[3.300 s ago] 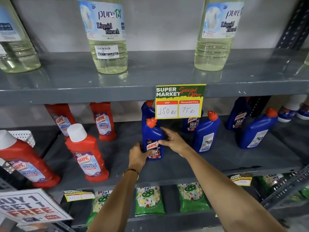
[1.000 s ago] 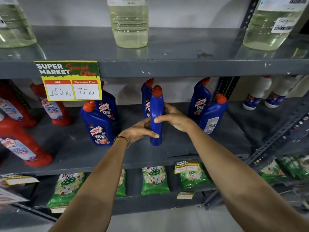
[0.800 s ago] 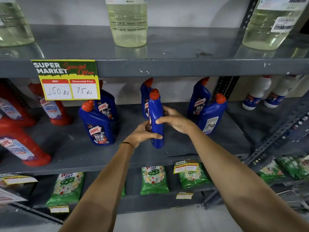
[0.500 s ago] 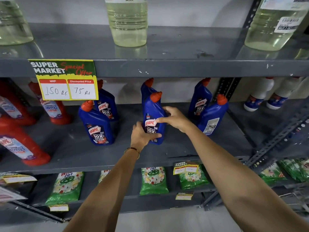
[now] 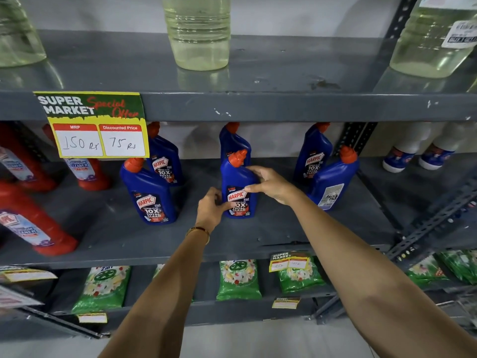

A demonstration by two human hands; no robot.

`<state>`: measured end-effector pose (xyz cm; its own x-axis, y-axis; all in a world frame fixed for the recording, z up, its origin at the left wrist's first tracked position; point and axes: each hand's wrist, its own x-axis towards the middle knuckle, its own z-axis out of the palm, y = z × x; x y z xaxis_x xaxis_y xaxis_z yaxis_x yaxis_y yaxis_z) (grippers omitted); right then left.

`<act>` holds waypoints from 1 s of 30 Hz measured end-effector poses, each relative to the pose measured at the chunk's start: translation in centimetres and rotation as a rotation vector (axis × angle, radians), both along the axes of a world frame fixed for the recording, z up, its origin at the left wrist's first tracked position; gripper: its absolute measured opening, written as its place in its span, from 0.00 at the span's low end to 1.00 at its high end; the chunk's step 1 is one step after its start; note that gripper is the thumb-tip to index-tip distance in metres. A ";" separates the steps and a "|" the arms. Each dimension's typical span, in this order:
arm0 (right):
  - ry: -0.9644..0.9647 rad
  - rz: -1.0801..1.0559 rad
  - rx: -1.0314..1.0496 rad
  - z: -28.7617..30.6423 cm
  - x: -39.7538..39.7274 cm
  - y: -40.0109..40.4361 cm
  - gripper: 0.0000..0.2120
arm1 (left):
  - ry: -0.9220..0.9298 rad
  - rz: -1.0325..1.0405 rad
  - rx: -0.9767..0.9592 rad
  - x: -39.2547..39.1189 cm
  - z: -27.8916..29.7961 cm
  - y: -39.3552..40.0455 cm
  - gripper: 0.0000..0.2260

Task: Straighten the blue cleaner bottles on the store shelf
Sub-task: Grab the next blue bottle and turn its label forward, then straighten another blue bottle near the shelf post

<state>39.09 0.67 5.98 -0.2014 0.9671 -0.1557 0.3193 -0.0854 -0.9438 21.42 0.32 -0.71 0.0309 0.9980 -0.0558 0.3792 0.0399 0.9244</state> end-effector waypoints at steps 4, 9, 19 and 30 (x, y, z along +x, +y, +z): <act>0.011 -0.047 -0.004 -0.2 0.0 -0.5 0.28 | 0.015 0.002 0.002 0.2 0.0 -0.4 0.18; 0.061 -0.239 -0.019 -1.4 0.4 -2.2 0.35 | 0.076 0.024 -0.009 0.3 -0.2 -1.4 0.21; 0.129 -0.771 0.025 -3.8 2.7 -7.3 0.30 | 0.106 0.037 0.125 3.4 -0.6 -6.2 0.16; 0.198 -1.001 0.065 -4.4 11.2 -9.2 0.29 | 0.137 -0.163 0.115 14.0 0.3 -5.5 0.29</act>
<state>50.27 -8.53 1.54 0.6870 0.7113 -0.1486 -0.0322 -0.1744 -0.9841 35.40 -5.23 -0.39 0.1921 0.9804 0.0435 0.4940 -0.1349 0.8589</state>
